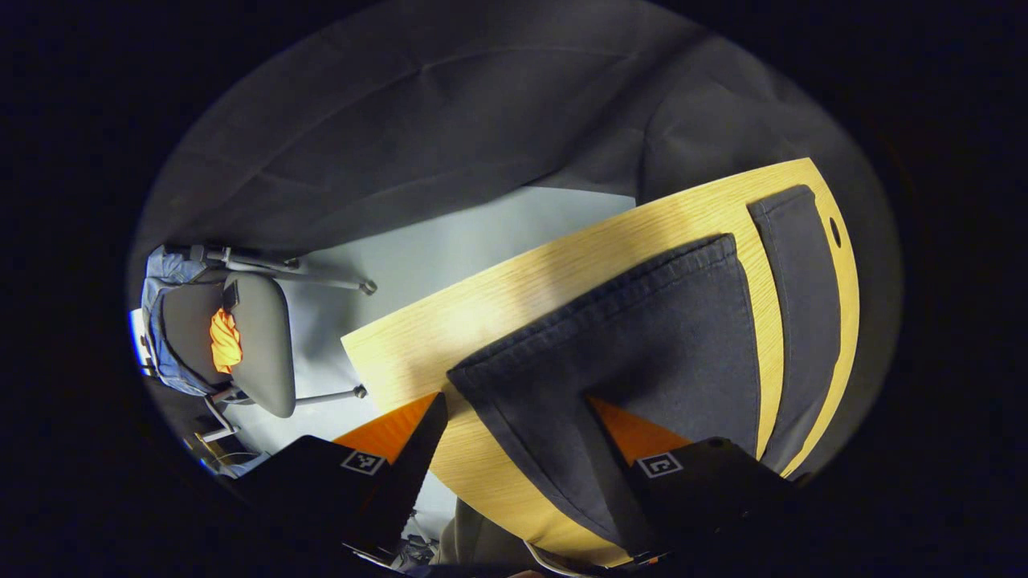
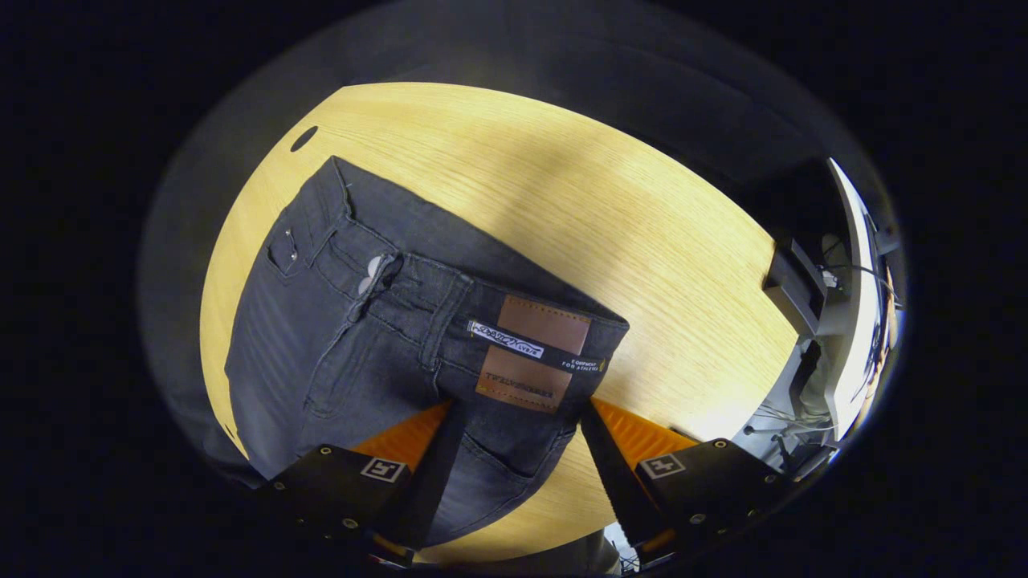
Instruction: Grasp the waist and the cuffs of the jeans and fold them to make the two legs overlap; first hold the waist and fold one-third of the jeans toward the cuffs, then hold the cuffs and fold the remaining one-third in the same direction to finish folding.
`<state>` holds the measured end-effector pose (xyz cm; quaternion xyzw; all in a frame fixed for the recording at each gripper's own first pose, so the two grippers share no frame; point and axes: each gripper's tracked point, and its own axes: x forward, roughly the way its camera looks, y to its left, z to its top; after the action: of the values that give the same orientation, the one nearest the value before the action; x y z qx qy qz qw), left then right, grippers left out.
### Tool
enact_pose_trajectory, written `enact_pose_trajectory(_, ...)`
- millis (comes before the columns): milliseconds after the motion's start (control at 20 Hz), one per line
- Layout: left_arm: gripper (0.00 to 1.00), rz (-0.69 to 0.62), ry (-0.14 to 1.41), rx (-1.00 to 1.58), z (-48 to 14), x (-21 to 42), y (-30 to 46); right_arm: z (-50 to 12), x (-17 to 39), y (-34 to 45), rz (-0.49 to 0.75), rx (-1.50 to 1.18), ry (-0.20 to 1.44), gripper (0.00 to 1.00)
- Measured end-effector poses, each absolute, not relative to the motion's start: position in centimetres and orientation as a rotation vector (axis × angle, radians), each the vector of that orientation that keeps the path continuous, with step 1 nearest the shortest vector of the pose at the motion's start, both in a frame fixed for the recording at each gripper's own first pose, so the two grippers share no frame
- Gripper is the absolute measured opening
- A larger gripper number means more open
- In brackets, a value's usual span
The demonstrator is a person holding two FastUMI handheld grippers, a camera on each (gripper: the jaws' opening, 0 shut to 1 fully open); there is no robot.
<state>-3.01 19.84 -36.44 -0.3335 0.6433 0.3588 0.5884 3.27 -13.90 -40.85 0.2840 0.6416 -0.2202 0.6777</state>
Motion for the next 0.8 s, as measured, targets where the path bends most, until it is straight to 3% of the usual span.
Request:
enact_pose_trajectory(100, 0.97, 0.84, 1.469, -0.751, -36.7, -2.8, 19.8, -40.9, 3.2, -13.7, -0.489, 0.581, 1.447, 0.89)
enact_pose_trajectory(200, 0.91, 0.819, 1.464, -0.739, -36.5, -2.3, 19.7, -40.9, 3.2, -13.9, -0.484, 0.579, 1.435, 0.89)
enact_pose_trajectory(300, 0.78, 0.772, 1.458, -0.696, -36.3, -1.7, 19.6, -40.9, 2.9, -14.1, -0.459, 0.574, 1.443, 0.84)
enact_pose_trajectory(350, 0.65, 0.744, 1.451, -0.68, -36.5, -1.3, 19.3, -40.9, 2.9, -14.2, -0.454, 0.583, 1.437, 0.81)
enact_pose_trajectory(450, 0.28, 0.726, 1.429, -0.664, -36.4, -0.1, 18.6, -40.9, 3.0, -14.1, -0.423, 0.583, 1.417, 0.58)
enact_pose_trajectory(500, 0.21, 0.723, 1.429, -0.652, -36.3, 0.0, 18.6, -40.7, 3.2, -14.2, -0.422, 0.582, 1.401, 0.53)
enact_pose_trajectory(550, 0.17, 0.71, 1.427, -0.638, -36.4, -0.2, 18.6, -40.7, 3.1, -14.4, -0.434, 0.603, 1.386, 0.43)
enact_pose_trajectory(600, 0.17, 0.692, 1.425, -0.632, -36.4, -0.2, 18.7, -40.9, 3.3, -14.1, -0.426, 0.644, 1.373, 0.26)
enact_pose_trajectory(700, 0.17, 0.66, 1.383, -0.659, -36.3, 0.3, 18.3, -40.7, 3.5, -13.9, -0.404, 0.771, 1.336, 0.26)
enact_pose_trajectory(750, 0.06, 0.642, 1.372, -0.671, -36.6, 0.5, 18.4, -41.0, 3.7, -13.7, -0.397, 0.874, 1.309, 0.26)
enact_pose_trajectory(800, 0.06, 0.635, 1.346, -0.688, -36.3, 0.6, 18.5, -40.7, 4.1, -13.6, -0.413, 0.981, 1.264, 0.17)
